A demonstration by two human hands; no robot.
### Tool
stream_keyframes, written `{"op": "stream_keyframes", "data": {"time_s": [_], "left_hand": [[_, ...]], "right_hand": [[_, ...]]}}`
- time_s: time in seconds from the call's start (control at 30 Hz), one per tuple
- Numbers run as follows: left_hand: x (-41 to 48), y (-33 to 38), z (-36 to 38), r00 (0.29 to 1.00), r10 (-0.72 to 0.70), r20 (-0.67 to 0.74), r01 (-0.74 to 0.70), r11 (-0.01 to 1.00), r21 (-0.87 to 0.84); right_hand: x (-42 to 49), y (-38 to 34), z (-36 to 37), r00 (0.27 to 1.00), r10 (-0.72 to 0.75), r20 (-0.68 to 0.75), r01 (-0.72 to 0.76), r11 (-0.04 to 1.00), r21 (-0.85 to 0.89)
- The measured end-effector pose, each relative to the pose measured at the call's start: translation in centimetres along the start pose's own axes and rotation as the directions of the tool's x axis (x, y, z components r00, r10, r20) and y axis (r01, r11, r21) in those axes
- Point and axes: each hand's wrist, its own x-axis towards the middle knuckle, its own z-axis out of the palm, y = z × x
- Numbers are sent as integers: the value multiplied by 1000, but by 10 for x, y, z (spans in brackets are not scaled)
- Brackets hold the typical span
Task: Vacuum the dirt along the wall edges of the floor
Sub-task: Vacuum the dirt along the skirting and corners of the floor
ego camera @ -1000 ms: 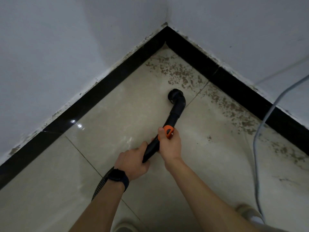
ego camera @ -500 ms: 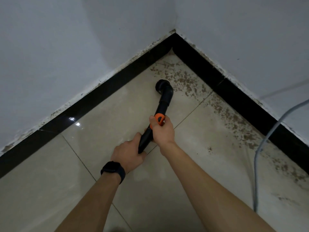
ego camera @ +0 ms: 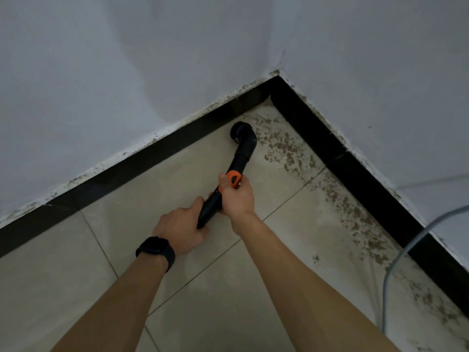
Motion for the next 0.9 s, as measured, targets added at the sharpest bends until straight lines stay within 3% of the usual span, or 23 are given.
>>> {"op": "stream_keyframes", "data": {"time_s": [0.47,0.9], "left_hand": [[49,-17,-39,996,88,25,-91,975,201],[93,-12,-54,986,160,53,-168,954,249]], "right_hand": [[34,-19,19,998,38,-40,-35,997,72],[65,-36,9,989,62,-137,-46,992,120]]}}
